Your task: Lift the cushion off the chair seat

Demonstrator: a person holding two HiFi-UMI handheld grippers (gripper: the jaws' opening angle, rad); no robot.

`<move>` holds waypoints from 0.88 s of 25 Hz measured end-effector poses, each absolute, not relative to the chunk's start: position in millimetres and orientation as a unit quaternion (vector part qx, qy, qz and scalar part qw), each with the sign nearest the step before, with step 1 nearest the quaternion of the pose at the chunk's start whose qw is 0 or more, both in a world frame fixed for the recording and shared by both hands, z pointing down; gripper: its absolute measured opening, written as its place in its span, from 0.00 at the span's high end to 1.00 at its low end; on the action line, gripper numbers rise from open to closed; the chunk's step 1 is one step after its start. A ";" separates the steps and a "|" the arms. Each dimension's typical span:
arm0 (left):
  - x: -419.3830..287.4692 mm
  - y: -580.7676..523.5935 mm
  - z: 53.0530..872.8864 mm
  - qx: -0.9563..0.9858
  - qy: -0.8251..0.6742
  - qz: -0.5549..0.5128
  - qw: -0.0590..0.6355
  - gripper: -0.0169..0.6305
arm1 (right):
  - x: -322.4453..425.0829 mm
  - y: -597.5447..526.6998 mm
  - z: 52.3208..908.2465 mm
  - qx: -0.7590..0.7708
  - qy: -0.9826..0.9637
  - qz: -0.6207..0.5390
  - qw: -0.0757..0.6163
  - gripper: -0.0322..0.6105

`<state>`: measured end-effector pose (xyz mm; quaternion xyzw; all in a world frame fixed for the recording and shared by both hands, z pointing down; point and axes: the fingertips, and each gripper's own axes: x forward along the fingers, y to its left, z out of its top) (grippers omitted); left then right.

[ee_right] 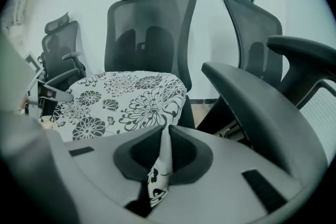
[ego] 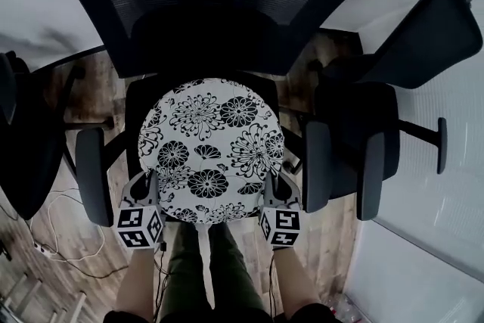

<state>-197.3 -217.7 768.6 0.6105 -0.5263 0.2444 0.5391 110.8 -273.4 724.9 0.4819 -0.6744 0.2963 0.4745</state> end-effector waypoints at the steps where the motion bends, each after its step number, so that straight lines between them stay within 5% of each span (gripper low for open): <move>1: -196.3 -216.7 768.0 0.614 -0.531 0.240 0.532 0.93 | 112.0 -271.4 725.7 0.485 -0.678 0.291 0.469 0.89; 22: -196.3 -215.0 740.5 0.649 -0.580 0.208 0.446 0.93 | 114.7 -260.9 722.9 0.517 -0.723 0.248 0.384 0.89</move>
